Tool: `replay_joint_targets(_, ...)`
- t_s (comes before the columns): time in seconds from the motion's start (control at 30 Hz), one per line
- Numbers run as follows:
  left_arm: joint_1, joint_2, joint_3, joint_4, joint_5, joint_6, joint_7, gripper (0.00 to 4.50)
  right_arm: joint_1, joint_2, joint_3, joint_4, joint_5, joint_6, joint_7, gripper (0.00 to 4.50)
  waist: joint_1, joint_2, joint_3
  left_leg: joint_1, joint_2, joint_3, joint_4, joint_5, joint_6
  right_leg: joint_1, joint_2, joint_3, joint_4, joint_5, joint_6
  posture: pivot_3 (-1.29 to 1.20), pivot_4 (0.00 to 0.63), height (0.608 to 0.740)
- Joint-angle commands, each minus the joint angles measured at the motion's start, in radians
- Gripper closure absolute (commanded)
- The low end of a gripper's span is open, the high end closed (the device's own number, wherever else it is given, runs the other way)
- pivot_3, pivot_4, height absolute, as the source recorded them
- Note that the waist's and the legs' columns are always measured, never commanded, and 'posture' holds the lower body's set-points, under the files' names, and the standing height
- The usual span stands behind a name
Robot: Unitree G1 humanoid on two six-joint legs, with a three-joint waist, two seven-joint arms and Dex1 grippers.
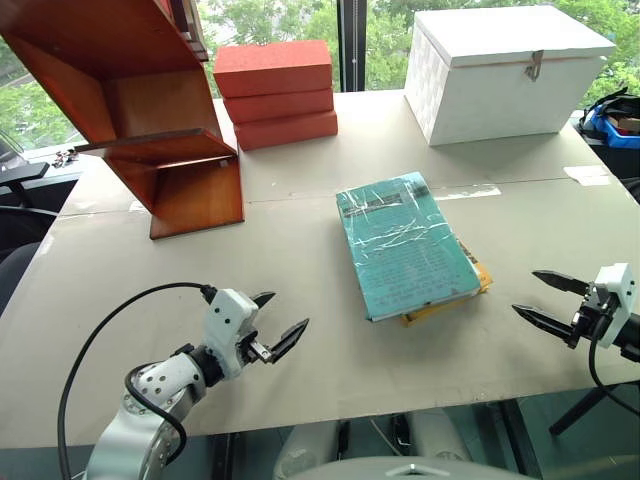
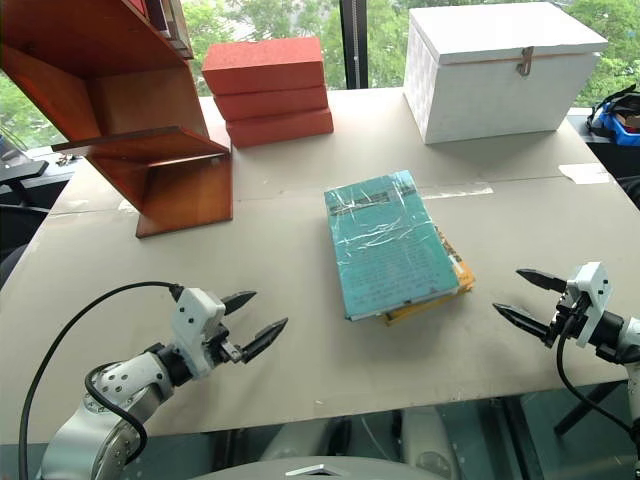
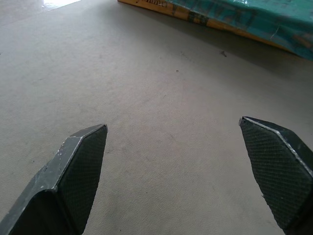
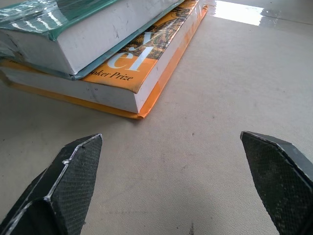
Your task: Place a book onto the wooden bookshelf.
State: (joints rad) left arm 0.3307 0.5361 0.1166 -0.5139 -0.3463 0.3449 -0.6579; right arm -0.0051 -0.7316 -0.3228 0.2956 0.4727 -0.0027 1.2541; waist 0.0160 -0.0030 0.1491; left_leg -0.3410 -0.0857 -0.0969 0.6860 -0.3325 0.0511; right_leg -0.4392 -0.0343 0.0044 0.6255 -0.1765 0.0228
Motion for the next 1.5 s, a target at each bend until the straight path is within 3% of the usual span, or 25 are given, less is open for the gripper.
replay_joint_targets(0.03, -0.025, 0.035, 0.018, 0.002, -0.004, -0.011, -0.027, 0.05, -0.020, -0.021, -0.011, -0.005, 0.013, 0.012, 0.015, 0.00, 0.000, 0.000, 0.000, 0.000, 0.000, 0.000, 0.000, 0.000, 0.000, 0.000, 0.000, 0.000, 0.000, 0.000, 0.000, 0.00, 0.150, 0.740)
replay_joint_targets(0.83, -0.022, 0.025, -0.034, 0.019, 0.010, -0.041, -0.040, 0.05, 0.015, -0.037, -0.017, -0.049, 0.002, 0.046, -0.020, 0.00, -0.002, 0.001, 0.000, -0.001, 0.000, 0.000, -0.001, 0.000, 0.000, -0.001, 0.000, 0.000, -0.001, 0.000, 0.000, 0.00, 0.150, 0.740)
replay_joint_targets(0.9, -0.022, 0.026, -0.036, 0.019, 0.011, -0.042, -0.039, 0.05, 0.020, -0.040, -0.017, -0.051, 0.002, 0.048, -0.022, 0.00, -0.010, 0.003, 0.001, -0.004, -0.005, -0.013, -0.002, 0.000, 0.000, 0.006, -0.007, -0.012, -0.003, -0.002, 0.000, 0.00, 0.150, 0.740)
replay_joint_targets(1.03, -0.021, 0.027, -0.036, 0.018, 0.008, -0.044, -0.039, 0.05, 0.035, -0.041, -0.020, -0.055, 0.000, 0.037, -0.027, 0.00, -0.023, 0.013, 0.002, -0.002, -0.033, -0.065, -0.002, 0.004, 0.001, 0.027, -0.035, -0.057, 0.002, -0.019, 0.006, 0.00, 0.150, 0.740)
replay_joint_targets(1.13, -0.008, 0.030, -0.032, 0.019, 0.008, -0.053, -0.043, 0.05, 0.032, -0.036, -0.031, -0.060, 0.015, 0.052, -0.043, 0.00, -0.016, 0.016, 0.001, -0.004, -0.056, -0.100, -0.002, 0.014, -0.002, 0.029, -0.058, -0.085, 0.011, -0.032, 0.011, 0.00, 0.150, 0.740)
replay_joint_targets(1.3, -0.009, 0.034, -0.028, 0.029, 0.010, -0.065, -0.050, 0.05, 0.003, -0.050, -0.041, -0.025, -0.001, 0.047, -0.075, 0.00, 0.026, 0.018, 0.001, -0.003, -0.051, -0.088, -0.003, 0.014, -0.002, 0.023, -0.052, -0.067, 0.014, -0.035, 0.010, 0.00, 0.150, 0.740)
replay_joint_targets(1.5, -0.031, 0.041, -0.029, 0.043, 0.009, -0.091, -0.066, 0.05, -0.057, -0.053, -0.040, 0.005, -0.042, 0.053, -0.180, 0.00, 0.029, 0.018, 0.001, -0.002, -0.050, -0.080, -0.003, 0.012, 0.001, 0.022, -0.051, -0.061, 0.014, -0.035, 0.011, 0.00, 0.150, 0.740)
